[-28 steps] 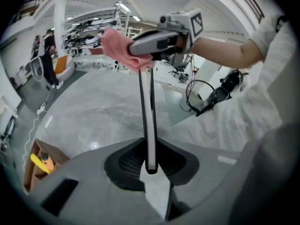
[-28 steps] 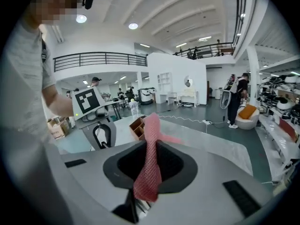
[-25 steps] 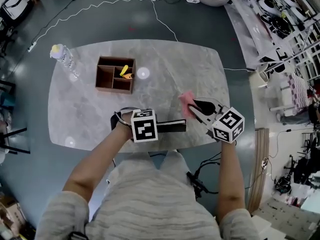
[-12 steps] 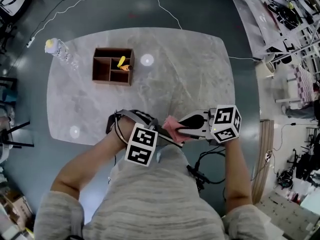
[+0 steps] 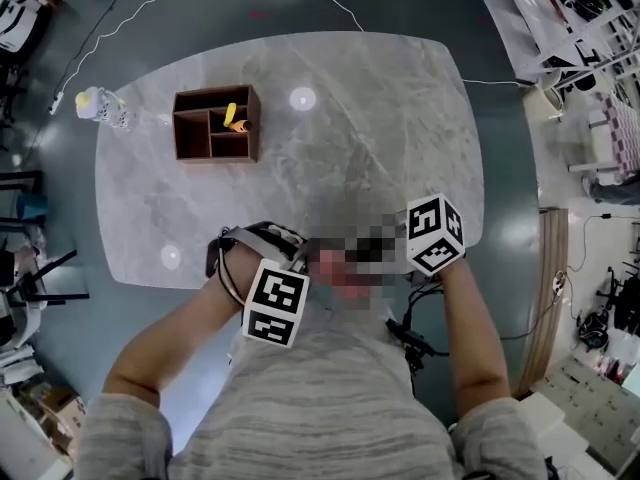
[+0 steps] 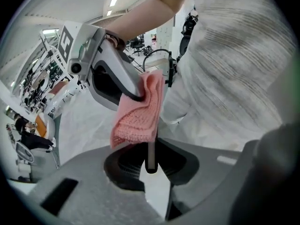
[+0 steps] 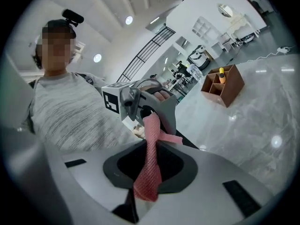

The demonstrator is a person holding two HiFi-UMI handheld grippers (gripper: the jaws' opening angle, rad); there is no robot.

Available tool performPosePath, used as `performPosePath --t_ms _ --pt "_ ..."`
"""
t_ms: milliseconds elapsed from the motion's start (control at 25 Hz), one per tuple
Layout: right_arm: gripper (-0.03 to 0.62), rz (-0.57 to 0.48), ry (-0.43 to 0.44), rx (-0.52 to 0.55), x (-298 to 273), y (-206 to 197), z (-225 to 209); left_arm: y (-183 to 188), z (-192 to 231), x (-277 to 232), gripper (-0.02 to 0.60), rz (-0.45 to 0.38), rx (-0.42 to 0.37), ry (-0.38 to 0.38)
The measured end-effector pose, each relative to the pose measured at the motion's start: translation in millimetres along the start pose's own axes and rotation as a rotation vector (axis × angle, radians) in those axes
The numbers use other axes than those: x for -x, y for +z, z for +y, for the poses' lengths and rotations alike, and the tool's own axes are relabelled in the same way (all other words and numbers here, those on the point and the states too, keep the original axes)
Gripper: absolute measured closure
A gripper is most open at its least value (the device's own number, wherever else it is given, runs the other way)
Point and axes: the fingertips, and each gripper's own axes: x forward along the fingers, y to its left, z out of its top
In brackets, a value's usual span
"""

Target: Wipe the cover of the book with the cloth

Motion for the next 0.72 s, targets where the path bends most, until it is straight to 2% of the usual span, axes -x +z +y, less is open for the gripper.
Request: performPosePath --t_ms 120,240,520,720 --pt "0.537 -0.048 0.048 -0.033 0.3 -6.3 -1.4 2.9 -2.6 -0.5 0.506 -0.001 -0.022 -0.002" --pt "0.537 -0.071 0.057 -0.065 -0.7 -18.8 -10.2 4.1 -4.8 -1.7 0.506 0.001 -0.035 -0.006" --pt "0.537 -0.018 -0.041 -0.120 -5.7 -62.1 -46.4 10.6 -7.6 -4.3 0.506 0.009 -0.065 -0.005" --pt "0.537 0.058 -0.168 -0.132 -10.4 -93.7 -79.9 12.5 -9.2 -5.7 0.506 0.009 -0.080 -0.009"
